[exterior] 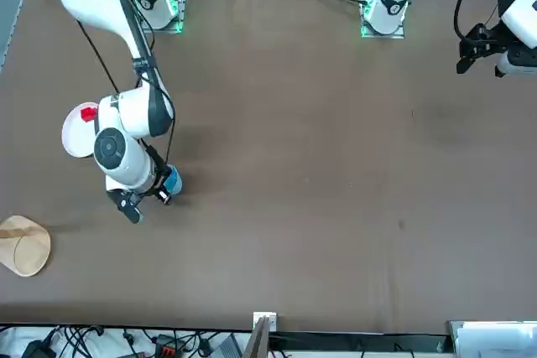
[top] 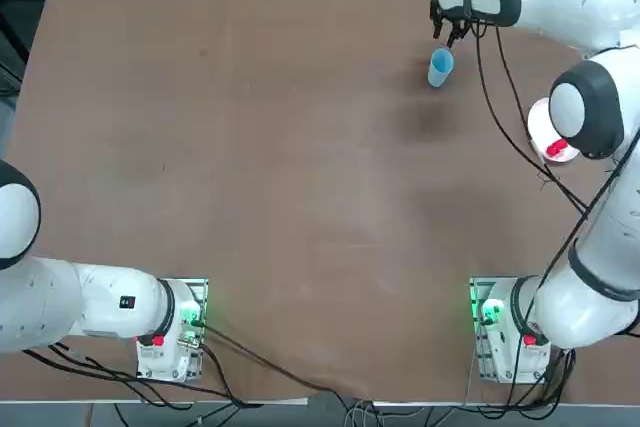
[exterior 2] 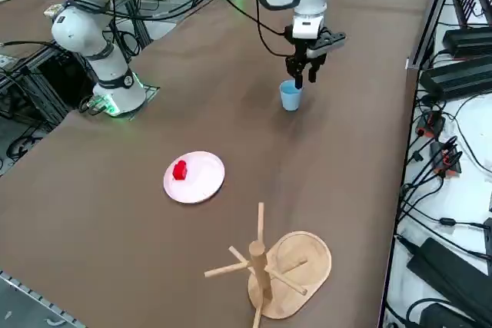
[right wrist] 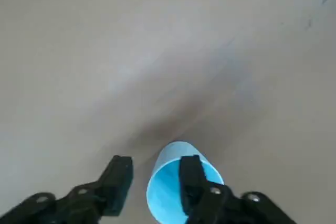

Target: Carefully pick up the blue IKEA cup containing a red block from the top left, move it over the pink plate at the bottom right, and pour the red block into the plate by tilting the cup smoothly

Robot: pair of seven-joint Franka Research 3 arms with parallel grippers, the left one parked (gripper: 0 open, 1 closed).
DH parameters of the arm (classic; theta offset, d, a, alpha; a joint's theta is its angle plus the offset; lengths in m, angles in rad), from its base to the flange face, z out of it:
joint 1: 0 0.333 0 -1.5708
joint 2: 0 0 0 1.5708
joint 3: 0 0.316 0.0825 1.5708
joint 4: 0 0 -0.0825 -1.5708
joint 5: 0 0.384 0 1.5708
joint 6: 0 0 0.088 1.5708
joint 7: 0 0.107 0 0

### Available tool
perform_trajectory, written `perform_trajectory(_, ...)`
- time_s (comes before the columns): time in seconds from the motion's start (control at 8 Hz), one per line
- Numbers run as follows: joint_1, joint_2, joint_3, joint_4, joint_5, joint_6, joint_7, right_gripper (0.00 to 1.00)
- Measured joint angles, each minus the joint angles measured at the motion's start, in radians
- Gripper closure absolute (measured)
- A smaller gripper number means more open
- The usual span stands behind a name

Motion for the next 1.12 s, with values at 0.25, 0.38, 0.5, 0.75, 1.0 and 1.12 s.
perform_trajectory(0.25,-0.026,-0.019,0.001,0.056,0.001,-0.079,-0.036,0.25)
perform_trajectory(0.38,-0.074,-0.037,0.025,0.100,0.003,-0.140,-0.139,0.09)
perform_trajectory(0.5,-0.155,-0.072,0.082,0.125,0.003,-0.196,-0.294,0.00)
perform_trajectory(0.75,-0.290,-0.169,0.150,0.130,0.003,-0.305,-0.600,0.00)
perform_trajectory(1.0,-0.347,-0.251,0.156,0.127,0.003,-0.398,-0.729,0.00)
perform_trajectory(1.12,-0.354,-0.290,0.157,0.126,0.003,-0.444,-0.734,0.00)
